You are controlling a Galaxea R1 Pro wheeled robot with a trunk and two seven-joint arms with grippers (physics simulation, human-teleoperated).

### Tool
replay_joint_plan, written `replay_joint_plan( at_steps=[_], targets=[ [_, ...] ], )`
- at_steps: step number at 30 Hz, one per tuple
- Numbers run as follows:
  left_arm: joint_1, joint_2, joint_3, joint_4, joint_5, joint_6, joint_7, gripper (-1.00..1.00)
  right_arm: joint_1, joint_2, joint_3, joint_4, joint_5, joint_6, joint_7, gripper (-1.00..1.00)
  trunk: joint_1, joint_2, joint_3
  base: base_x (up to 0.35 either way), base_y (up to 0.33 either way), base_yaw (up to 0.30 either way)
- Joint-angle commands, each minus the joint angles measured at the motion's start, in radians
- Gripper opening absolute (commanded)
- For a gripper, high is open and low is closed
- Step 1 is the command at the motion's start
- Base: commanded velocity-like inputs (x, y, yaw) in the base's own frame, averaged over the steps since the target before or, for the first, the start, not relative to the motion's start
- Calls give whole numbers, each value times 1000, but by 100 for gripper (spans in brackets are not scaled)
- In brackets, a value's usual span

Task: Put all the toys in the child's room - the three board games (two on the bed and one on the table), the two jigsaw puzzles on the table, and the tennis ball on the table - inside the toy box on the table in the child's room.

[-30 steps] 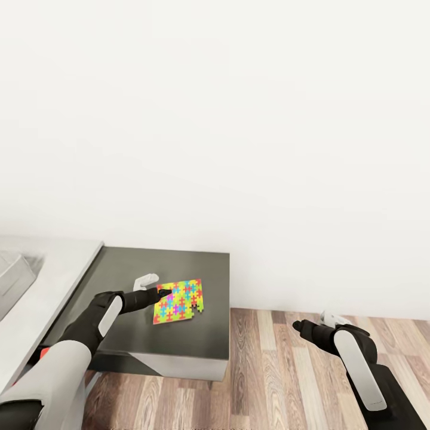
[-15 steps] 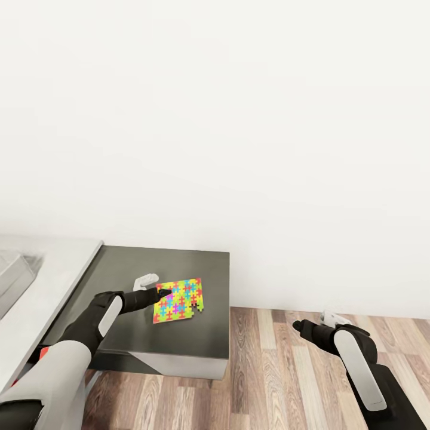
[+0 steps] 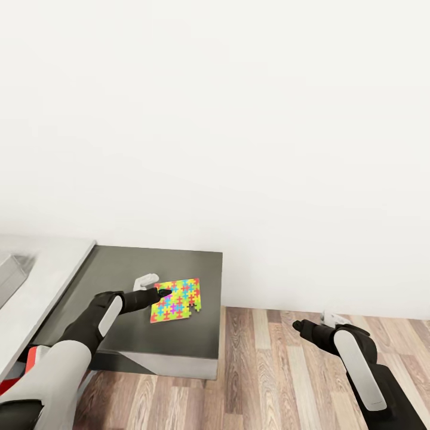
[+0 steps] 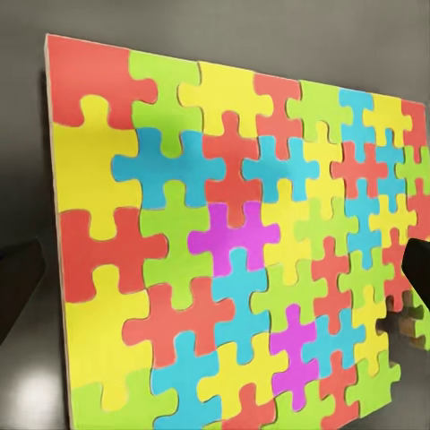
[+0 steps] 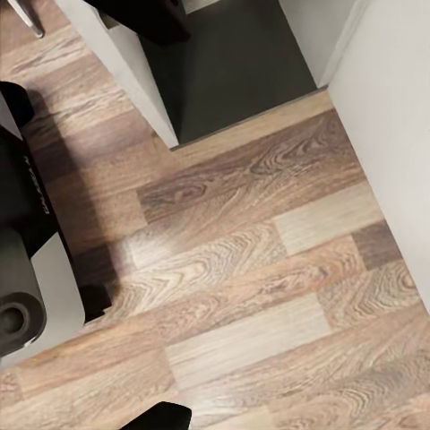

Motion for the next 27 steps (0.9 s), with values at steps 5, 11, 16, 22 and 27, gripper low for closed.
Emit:
replay_joint_plan(
  at_steps=[5,11,16,22,27],
  targets=[
    [-1,-1,2,-1,5,7,0,100,-1,0,8,-1,-11,2,-10,100,1,-2,-2,0,-153,0],
    [-1,-1,1,-1,5,7,0,100,-1,-1,14,-1,-11,1,-10,100,1,-2,-2,0,-165,0],
    [-1,-2,0,-1,5,6,1,100,-1,0,14,-1,-11,1,-10,100,1,-2,-2,0,-181,0],
    [-1,-2,-1,-1,-1,6,1,100,-1,0,14,-1,-11,1,-10,100,1,-2,-2,0,-216,0],
    [-1,-2,-1,-1,-1,6,1,100,-1,0,15,-1,-11,1,-10,100,1,-2,-2,0,-243,0]
  ],
)
